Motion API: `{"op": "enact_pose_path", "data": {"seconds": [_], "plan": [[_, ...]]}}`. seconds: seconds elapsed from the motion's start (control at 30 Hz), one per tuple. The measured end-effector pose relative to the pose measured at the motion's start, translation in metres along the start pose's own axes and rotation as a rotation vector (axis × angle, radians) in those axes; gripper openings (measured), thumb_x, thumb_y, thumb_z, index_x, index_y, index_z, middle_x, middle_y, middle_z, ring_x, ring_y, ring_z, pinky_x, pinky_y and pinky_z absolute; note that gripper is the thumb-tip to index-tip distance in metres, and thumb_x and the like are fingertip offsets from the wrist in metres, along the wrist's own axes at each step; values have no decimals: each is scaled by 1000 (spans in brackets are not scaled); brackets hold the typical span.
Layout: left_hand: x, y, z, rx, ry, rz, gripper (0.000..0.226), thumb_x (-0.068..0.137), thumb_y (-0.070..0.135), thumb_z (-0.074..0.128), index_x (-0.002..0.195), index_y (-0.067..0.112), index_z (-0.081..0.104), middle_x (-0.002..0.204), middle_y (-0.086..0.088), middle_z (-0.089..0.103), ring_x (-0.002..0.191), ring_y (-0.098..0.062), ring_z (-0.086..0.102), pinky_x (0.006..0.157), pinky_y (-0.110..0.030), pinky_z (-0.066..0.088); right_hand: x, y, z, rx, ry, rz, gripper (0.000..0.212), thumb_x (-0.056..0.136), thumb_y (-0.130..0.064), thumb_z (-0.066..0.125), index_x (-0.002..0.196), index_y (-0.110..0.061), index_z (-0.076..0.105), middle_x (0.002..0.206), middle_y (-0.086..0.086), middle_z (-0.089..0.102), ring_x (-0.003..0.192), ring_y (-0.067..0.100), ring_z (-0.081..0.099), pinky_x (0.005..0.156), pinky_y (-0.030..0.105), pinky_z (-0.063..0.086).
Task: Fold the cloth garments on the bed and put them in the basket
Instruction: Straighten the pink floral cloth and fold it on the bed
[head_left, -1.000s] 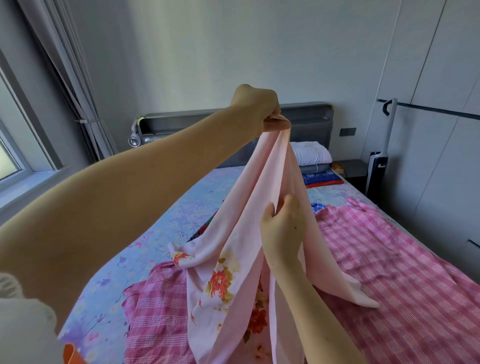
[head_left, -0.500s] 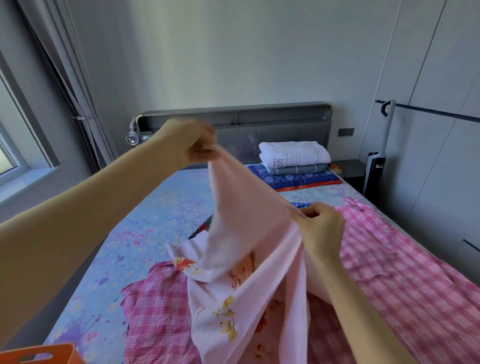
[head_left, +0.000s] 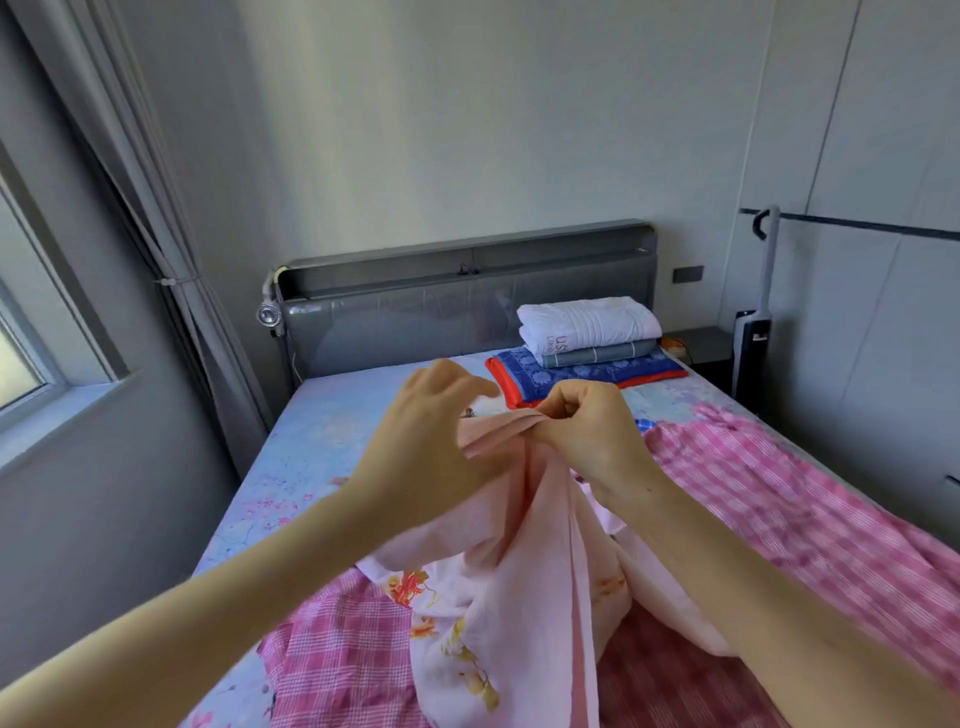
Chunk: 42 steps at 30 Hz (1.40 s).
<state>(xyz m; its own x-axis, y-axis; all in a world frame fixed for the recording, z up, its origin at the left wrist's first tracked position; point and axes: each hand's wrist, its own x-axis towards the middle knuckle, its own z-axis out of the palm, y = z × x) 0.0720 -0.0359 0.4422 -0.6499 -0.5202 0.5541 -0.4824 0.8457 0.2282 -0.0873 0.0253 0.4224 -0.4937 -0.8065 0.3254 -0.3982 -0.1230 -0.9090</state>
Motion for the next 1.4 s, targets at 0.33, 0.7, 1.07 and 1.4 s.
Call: {"op": "enact_pose_path", "data": {"seconds": [0.33, 0.7, 1.07, 1.4], "plan": [[37, 29, 36, -65, -191, -7, 20, 84, 2, 54, 94, 9, 70, 92, -7, 71, 83, -24, 60, 73, -30, 43, -11, 23, -19, -65, 86, 14, 19, 77, -25, 76, 65, -23, 61, 61, -10, 60, 56, 3, 54, 57, 22, 44], [133, 59, 12, -95, 20, -63, 26, 75, 0, 49, 83, 7, 72, 88, -10, 71, 85, -24, 63, 68, -26, 44, -52, 111, 10, -246, 364, 128, 15, 81, -26, 63, 72, -22, 52, 66, -8, 57, 59, 9, 52, 56, 25, 34], [169, 60, -26, -193, 200, -242, 26, 80, -3, 47, 89, 0, 71, 80, 1, 61, 64, -9, 53, 48, -12, 38, -61, 132, 12, -431, 499, -53, 47, 75, -12, 74, 118, -11, 57, 93, 7, 70, 63, 8, 61, 53, 3, 38], [166, 59, -40, -193, 232, -258, 30, 78, -5, 45, 88, 4, 71, 82, 0, 62, 77, -15, 55, 51, -15, 38, -52, 148, 5, -641, 680, -116, 43, 66, -34, 83, 93, -7, 63, 90, 8, 63, 71, 24, 61, 56, 32, 48]]}}
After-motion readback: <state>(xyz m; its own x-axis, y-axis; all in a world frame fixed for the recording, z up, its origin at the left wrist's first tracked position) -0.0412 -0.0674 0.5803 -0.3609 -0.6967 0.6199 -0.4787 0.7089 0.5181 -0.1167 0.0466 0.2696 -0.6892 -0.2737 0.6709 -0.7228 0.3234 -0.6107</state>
